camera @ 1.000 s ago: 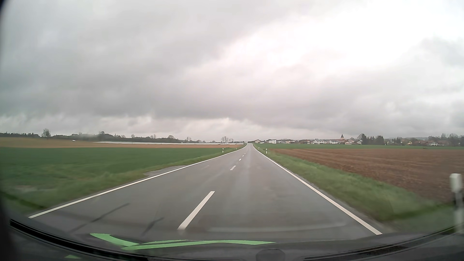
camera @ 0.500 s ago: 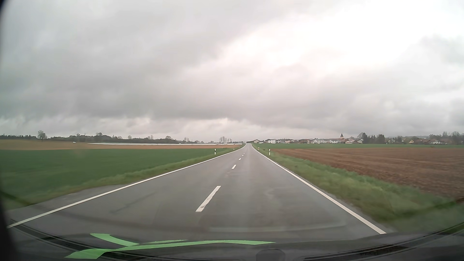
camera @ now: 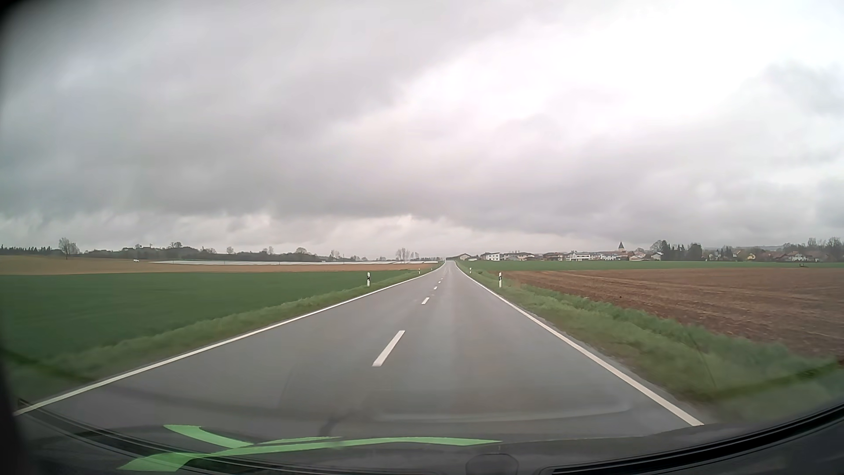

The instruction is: Follow the waypoints while adhering to traffic rules and regulations

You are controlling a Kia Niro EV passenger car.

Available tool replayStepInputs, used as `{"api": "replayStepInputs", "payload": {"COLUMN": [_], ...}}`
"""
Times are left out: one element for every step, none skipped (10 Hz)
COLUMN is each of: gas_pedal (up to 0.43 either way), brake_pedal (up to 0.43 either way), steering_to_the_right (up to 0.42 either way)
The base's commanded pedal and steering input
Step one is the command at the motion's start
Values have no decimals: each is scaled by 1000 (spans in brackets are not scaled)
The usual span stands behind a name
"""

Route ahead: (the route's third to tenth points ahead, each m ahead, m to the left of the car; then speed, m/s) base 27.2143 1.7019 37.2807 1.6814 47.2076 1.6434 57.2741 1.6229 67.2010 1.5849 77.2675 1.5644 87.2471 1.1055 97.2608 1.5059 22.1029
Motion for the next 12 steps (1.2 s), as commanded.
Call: {"api": "replayStepInputs", "payload": {"gas_pedal": [118,118,130,138,138,130,98,87,87,98,98,110], "brake_pedal": [0,0,0,0,0,0,0,0,0,0,0,0], "steering_to_the_right": [1,0,0,0,0,1,1,0,1,0,0,0]}}
